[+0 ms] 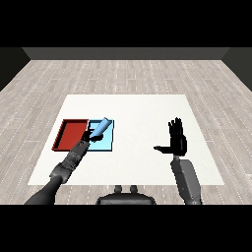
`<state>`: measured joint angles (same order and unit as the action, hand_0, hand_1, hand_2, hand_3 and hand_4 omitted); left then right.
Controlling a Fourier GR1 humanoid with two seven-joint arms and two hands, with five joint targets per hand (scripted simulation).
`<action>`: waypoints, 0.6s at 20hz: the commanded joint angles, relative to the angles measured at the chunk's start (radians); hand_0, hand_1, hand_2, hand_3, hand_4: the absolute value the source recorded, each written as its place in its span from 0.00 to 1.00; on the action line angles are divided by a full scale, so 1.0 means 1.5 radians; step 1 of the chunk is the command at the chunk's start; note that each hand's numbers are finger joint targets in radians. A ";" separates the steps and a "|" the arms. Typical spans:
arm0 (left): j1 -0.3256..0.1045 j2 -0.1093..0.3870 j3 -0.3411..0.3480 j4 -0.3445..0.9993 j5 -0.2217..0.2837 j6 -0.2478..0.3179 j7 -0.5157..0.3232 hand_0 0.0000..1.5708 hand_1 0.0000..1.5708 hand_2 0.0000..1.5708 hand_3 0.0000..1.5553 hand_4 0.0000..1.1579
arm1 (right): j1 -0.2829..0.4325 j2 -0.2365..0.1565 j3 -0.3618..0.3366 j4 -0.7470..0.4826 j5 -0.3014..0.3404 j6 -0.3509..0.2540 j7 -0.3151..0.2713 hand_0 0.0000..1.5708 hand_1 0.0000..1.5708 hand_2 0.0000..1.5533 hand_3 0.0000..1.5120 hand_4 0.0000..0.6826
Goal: Pick the blue can and put it in the blue box
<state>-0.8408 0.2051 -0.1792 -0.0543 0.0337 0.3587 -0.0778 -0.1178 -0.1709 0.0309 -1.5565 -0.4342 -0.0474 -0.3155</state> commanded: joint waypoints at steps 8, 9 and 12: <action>0.053 -0.011 0.071 -0.042 0.049 0.172 -0.094 0.00 0.00 0.00 0.00 0.00 | -0.028 0.005 -0.005 -0.019 -0.016 0.005 0.035 0.00 0.00 0.00 0.00 0.00; 0.034 -0.002 0.089 -0.077 0.065 0.207 -0.125 0.00 0.00 0.00 0.00 0.00 | -0.023 0.008 -0.017 0.007 -0.023 0.019 0.008 0.00 0.00 0.00 0.00 0.00; 0.069 0.009 0.114 -0.158 0.084 0.196 -0.258 0.00 0.00 0.00 0.00 0.00 | 0.003 0.015 -0.003 -0.032 -0.015 0.008 0.013 0.00 0.00 0.00 0.00 0.00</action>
<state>-0.7723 0.1850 -0.0633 -0.1864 0.1163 0.6085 -0.2968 -0.1207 -0.1607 0.0178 -1.5756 -0.4597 -0.0217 -0.3025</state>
